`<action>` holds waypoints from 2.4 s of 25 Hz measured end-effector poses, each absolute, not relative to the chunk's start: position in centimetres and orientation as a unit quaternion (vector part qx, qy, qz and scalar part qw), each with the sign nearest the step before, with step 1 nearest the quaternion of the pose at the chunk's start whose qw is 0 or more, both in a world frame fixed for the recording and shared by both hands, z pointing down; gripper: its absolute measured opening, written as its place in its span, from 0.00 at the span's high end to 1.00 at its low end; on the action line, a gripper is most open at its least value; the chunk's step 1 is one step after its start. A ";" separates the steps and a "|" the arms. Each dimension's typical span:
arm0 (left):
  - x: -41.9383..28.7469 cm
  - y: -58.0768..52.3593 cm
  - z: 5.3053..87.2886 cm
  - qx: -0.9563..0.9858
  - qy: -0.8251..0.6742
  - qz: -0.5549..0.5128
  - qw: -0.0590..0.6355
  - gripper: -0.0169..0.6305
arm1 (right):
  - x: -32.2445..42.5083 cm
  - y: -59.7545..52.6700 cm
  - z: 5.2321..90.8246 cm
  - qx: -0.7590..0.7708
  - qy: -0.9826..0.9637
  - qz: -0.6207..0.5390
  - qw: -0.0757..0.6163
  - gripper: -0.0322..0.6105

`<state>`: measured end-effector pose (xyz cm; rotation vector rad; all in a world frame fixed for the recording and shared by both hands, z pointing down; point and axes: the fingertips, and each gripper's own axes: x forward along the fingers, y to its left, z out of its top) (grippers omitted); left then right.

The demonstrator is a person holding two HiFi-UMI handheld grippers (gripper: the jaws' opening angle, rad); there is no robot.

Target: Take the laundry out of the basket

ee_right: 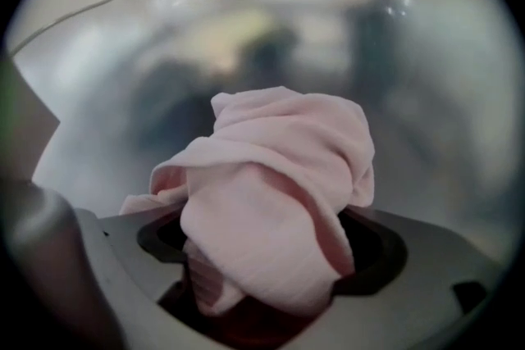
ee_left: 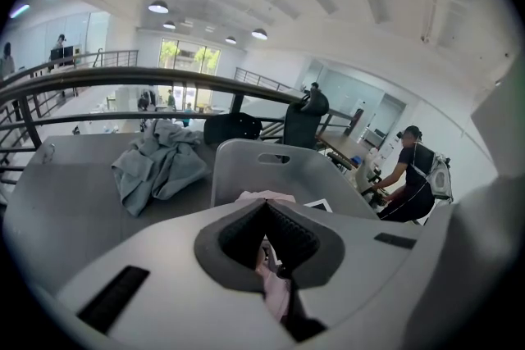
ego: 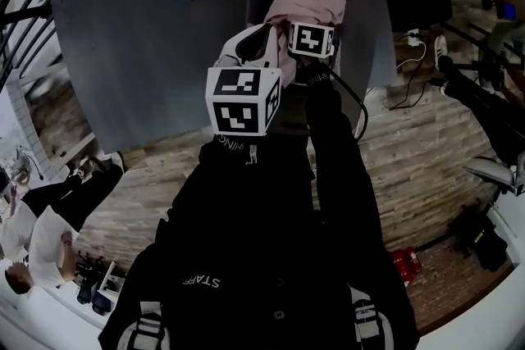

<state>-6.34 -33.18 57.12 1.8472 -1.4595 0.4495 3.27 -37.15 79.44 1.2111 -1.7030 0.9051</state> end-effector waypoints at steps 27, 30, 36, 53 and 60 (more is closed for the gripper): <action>-9.9 -28.5 48.7 0.721 -0.610 0.108 0.311 0.97 | 4.1 -33.4 59.7 0.550 -0.751 0.229 0.285 0.65; -9.8 -27.9 46.5 0.728 -0.614 0.092 0.291 0.97 | 4.5 -32.7 54.4 0.569 -0.762 0.193 0.242 0.65; -9.5 -26.7 42.3 0.741 -0.621 0.062 0.248 0.97 | 5.6 -30.6 46.1 0.594 -0.774 0.135 0.173 0.65; -6.7 -26.3 31.1 0.766 -0.631 0.011 0.120 0.97 | 9.4 -27.0 30.4 0.604 -0.794 0.016 0.058 0.64; -5.9 -26.4 27.7 0.775 -0.630 -0.007 0.058 0.97 | 10.3 -26.5 27.2 0.605 -0.796 -0.019 0.021 0.64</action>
